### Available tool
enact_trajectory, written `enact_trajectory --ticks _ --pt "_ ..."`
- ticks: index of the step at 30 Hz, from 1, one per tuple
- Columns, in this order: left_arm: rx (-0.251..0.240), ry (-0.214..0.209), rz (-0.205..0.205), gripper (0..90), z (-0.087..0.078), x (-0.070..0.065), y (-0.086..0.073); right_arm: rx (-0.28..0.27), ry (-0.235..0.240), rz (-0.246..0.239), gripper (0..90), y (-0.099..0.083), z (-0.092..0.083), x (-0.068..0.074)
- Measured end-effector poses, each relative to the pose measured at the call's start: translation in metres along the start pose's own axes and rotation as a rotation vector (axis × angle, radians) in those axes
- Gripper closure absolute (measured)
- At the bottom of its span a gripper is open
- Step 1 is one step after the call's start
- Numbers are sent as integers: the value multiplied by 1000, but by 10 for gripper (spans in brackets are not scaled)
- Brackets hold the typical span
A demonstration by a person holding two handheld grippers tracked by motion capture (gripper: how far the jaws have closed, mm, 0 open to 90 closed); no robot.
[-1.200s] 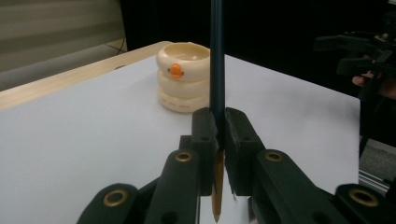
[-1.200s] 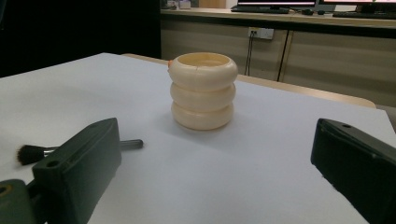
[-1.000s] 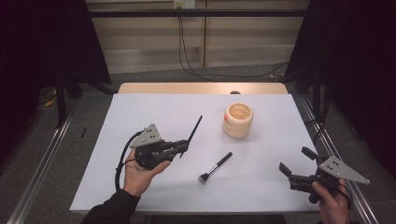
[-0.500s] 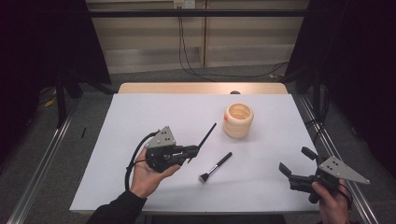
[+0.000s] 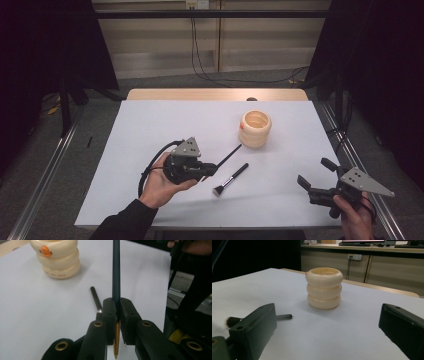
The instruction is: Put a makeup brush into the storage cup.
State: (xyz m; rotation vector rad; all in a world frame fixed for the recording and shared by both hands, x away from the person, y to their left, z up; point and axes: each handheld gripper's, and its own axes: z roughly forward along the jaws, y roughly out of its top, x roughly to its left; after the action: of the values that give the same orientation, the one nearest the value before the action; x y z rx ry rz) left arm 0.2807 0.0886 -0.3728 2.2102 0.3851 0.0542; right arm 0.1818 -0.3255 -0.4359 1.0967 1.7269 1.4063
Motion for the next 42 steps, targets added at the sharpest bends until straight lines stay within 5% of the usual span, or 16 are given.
enact_trajectory --ticks 6,9,19,23,33,40,42 --pt "84 -40 25 834 4 -1 7 -7 33 -4 11 0 1 3" --pt "170 -61 51 835 9 -2 10 -2 58 -13 11 0 2 4" --pt "256 -83 26 834 17 -1 14 6 128 -13 5 1 5 9" --pt "336 -89 75 835 20 -2 16 22 141 -15 5 1 6 9" --pt "461 -154 66 834 36 -4 12 57 180 -20 6 2 8 10" --pt "474 -164 84 834 39 -8 12 68 182 -38 6 5 9 9" --pt "459 -161 62 834 38 -9 13 67 194 -37 7 6 11 9"
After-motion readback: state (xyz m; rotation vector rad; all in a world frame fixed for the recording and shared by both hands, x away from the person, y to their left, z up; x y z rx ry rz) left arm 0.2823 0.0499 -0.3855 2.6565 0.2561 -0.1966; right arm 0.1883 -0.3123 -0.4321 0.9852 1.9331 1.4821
